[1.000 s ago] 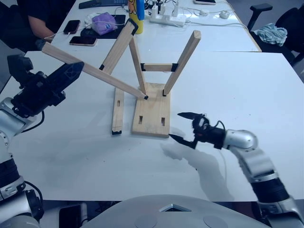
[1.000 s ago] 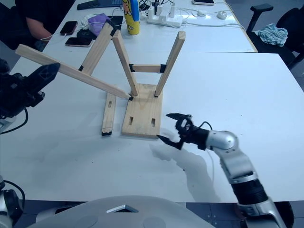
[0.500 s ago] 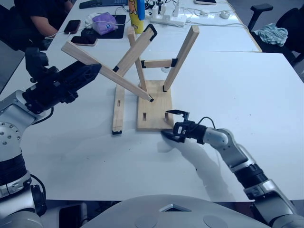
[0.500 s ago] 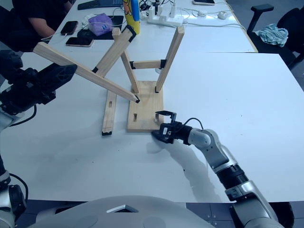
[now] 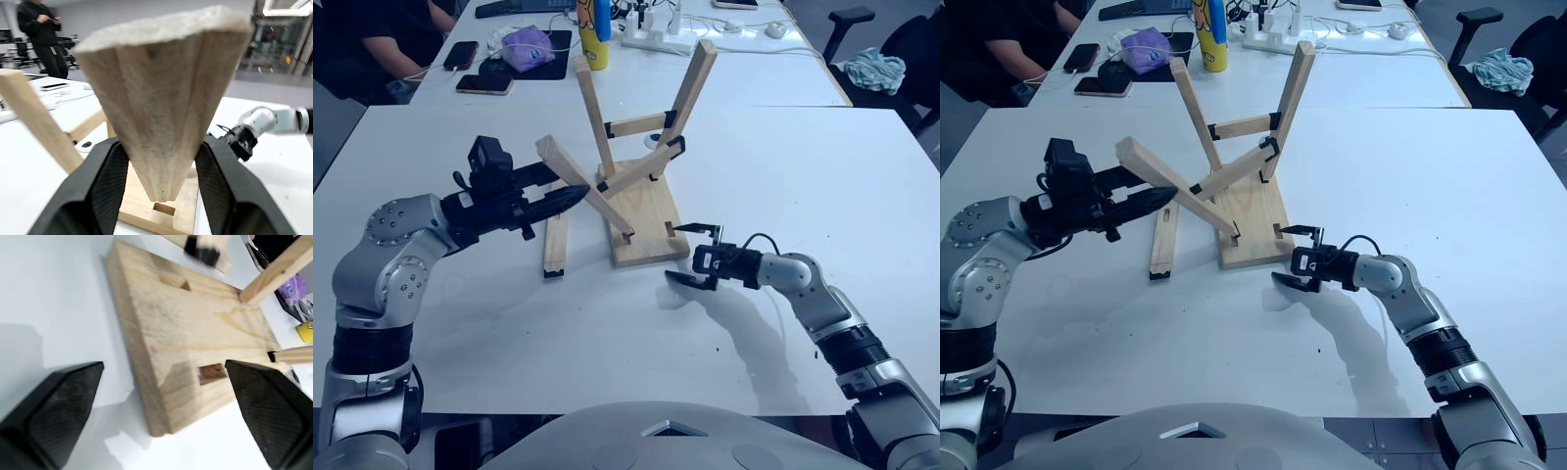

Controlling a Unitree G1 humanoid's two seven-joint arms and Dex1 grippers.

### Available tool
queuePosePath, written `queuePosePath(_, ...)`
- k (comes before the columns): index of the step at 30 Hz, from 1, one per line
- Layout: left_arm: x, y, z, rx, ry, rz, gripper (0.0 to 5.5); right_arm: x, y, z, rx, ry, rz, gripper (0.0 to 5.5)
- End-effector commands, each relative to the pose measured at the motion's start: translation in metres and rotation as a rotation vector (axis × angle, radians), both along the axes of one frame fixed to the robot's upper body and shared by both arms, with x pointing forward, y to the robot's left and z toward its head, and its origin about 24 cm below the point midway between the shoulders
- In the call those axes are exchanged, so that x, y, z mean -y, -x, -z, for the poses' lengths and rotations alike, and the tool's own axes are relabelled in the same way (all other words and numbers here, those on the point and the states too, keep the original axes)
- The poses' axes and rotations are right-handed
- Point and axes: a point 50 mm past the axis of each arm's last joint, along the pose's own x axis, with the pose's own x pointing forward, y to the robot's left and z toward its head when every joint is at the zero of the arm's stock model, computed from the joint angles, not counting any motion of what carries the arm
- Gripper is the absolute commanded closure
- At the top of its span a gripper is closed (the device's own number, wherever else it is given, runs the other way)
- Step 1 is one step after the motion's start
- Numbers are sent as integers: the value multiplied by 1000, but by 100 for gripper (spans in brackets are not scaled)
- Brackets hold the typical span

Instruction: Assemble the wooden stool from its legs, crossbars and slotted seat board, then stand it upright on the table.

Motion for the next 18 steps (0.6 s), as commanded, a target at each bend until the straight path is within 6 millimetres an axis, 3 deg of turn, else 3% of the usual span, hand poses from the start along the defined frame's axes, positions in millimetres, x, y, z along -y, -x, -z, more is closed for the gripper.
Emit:
queuePosePath(1,1,-4,1,48,-64,28,348,-4,13,17,-91,28,-20,88)
queuePosePath(5,-7,-6,6,36,-89,18,348,-9,14,20,-104,13,-13,88)
queuePosePath(11,-9,-9,0,11,-88,53,348,-12,12,23,-130,-20,43,88)
queuePosePath(18,-4,-9,2,-12,-99,95,348,-32,2,0,-426,-666,338,107)
